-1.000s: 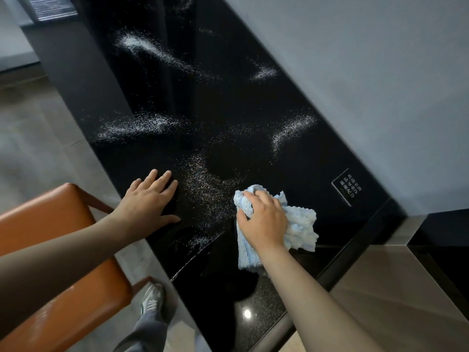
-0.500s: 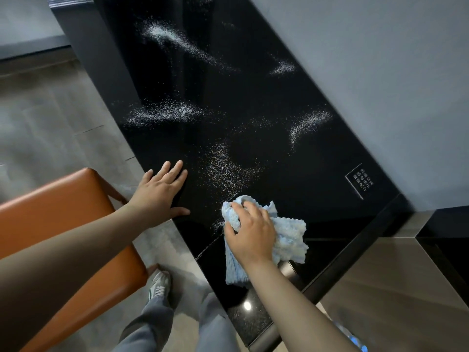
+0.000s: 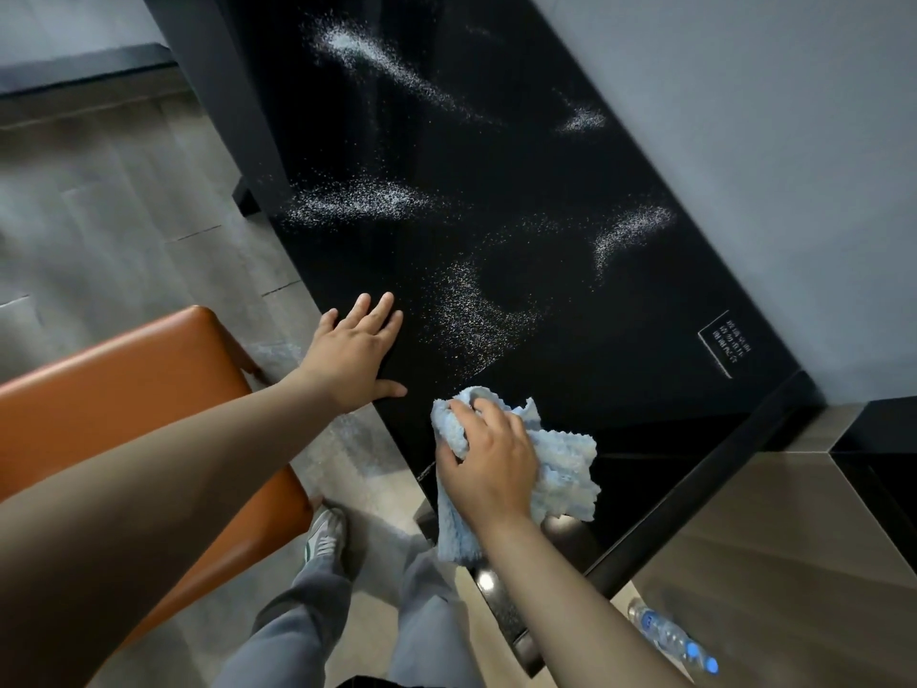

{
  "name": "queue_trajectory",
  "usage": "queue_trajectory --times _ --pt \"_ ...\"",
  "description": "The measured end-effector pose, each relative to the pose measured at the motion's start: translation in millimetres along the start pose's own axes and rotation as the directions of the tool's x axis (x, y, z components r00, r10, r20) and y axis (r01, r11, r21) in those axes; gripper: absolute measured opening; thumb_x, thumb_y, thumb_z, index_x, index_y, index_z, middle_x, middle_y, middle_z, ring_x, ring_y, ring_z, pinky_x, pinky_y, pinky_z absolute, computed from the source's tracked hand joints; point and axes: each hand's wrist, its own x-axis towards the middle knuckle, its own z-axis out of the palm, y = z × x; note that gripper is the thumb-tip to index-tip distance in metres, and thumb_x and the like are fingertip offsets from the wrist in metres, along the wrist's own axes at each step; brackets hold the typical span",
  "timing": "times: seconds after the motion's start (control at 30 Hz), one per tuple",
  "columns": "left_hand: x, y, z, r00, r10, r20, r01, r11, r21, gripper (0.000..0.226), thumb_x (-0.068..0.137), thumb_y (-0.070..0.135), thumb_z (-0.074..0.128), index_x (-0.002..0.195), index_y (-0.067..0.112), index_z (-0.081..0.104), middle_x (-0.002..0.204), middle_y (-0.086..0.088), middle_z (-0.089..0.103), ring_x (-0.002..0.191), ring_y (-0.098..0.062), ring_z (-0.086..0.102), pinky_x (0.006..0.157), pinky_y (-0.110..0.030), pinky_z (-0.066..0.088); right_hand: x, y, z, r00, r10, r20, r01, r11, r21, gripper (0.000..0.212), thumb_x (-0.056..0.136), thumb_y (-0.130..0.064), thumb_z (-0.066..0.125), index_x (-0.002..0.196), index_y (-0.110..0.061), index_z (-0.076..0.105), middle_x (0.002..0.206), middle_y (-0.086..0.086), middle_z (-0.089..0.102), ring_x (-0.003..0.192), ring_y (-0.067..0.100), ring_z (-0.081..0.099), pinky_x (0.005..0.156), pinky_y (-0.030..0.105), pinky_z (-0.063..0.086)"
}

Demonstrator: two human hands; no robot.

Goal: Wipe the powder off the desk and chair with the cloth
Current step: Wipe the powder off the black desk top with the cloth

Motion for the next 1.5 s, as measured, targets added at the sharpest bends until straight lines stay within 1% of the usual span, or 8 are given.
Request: queue_trajectory --times 0.63,0.77,0.9,1.03,1.17,1.3,1.43,1.5 --pt "5 -9 -5 0.999 0.037 0.018 -0.039 0.994 0.101 0.098 0.083 0.061 0.058 0.154 0.023 0.001 0.161 0.0 -0.012 0.148 -0.025 -0.003 0.116 -0.047 0.019 -42 -38 16 0.993 -0.108 -0.046 0.11 0.994 0.024 0.044 0.078 -0.039 0.048 0.117 -0.026 0.065 0.115 -0.007 0.064 0.099 0.019 0.059 0.078 0.031 0.05" --pt "4 -10 -7 0.999 0.044 0.024 -0.046 0.992 0.115 0.097 0.084 0.06 0.058 0.154 0.023 0.001 0.161 -0.001 -0.011 0.148 -0.025 -0.003 0.115 -0.046 0.021 -49 -42 14 0.992 -0.119 0.031 0.117 0.992 0.055 0.041 0.077 -0.034 0.062 0.117 -0.024 0.066 0.116 -0.005 0.064 0.1 0.019 0.059 0.079 0.032 0.051" --pt "3 -10 -12 0.997 0.058 0.055 -0.065 0.99 0.125 0.097 0.085 0.056 0.06 0.154 0.022 0.001 0.161 -0.001 -0.012 0.149 -0.025 -0.002 0.115 -0.044 0.023 -50 -46 4 0.992 -0.019 0.129 -0.004 0.984 0.177 0.042 0.08 -0.036 0.051 0.119 -0.032 0.064 0.117 -0.014 0.062 0.103 0.013 0.053 0.082 0.027 0.045" --pt "1 -13 -18 0.993 0.075 0.095 -0.086 0.99 0.113 0.097 0.085 0.052 0.063 0.154 0.022 0.001 0.161 -0.001 -0.012 0.149 -0.025 -0.003 0.115 -0.043 0.023 -51 -40 -17 0.998 0.059 0.036 -0.067 0.963 0.263 0.035 0.081 -0.033 0.055 0.114 -0.032 0.067 0.108 -0.015 0.062 0.099 0.011 0.053 0.08 0.028 0.046" --pt "-1 -13 -25 0.988 0.086 0.127 -0.099 0.99 0.104 0.096 0.085 0.051 0.063 0.154 0.022 0.002 0.161 -0.001 -0.012 0.149 -0.025 -0.003 0.116 -0.043 0.023 -47 -27 -44 0.984 0.171 -0.049 -0.151 0.948 0.279 0.042 0.078 -0.038 0.047 0.113 -0.029 0.069 0.105 -0.015 0.062 0.095 0.009 0.056 0.078 0.027 0.047" --pt "-2 -9 -29 0.985 0.078 0.157 -0.094 0.991 0.096 0.094 0.087 0.051 0.061 0.154 0.021 0.002 0.161 -0.002 -0.013 0.148 -0.026 -0.003 0.117 -0.042 0.022 -43 -4 -71 0.96 0.257 -0.114 -0.209 0.923 0.323 0.035 0.083 -0.028 0.059 0.116 -0.029 0.068 0.108 -0.016 0.063 0.099 0.007 0.058 0.082 0.027 0.049" --pt "2 -2 -37 0.979 0.045 0.199 -0.055 0.997 0.045 0.09 0.088 0.05 0.061 0.154 0.02 0.008 0.161 -0.001 -0.011 0.148 -0.027 0.0 0.115 -0.045 0.028 -32 17 -95 0.937 0.314 -0.154 -0.244 0.902 0.355 0.035 0.084 -0.023 0.062 0.118 -0.025 0.067 0.112 -0.013 0.063 0.102 0.01 0.058 0.088 0.035 0.05" --pt "4 4 -47 0.971 0.023 0.237 -0.029 0.999 0.02 0.085 0.088 0.05 0.059 0.153 0.018 0.016 0.161 -0.003 -0.004 0.147 -0.029 0.009 0.113 -0.045 0.032 -25 27 -106 0.929 0.337 -0.155 -0.255 0.884 0.391 0.036 0.085 -0.022 0.061 0.12 -0.024 0.067 0.114 -0.012 0.063 0.104 0.012 0.058 0.089 0.038 0.05"
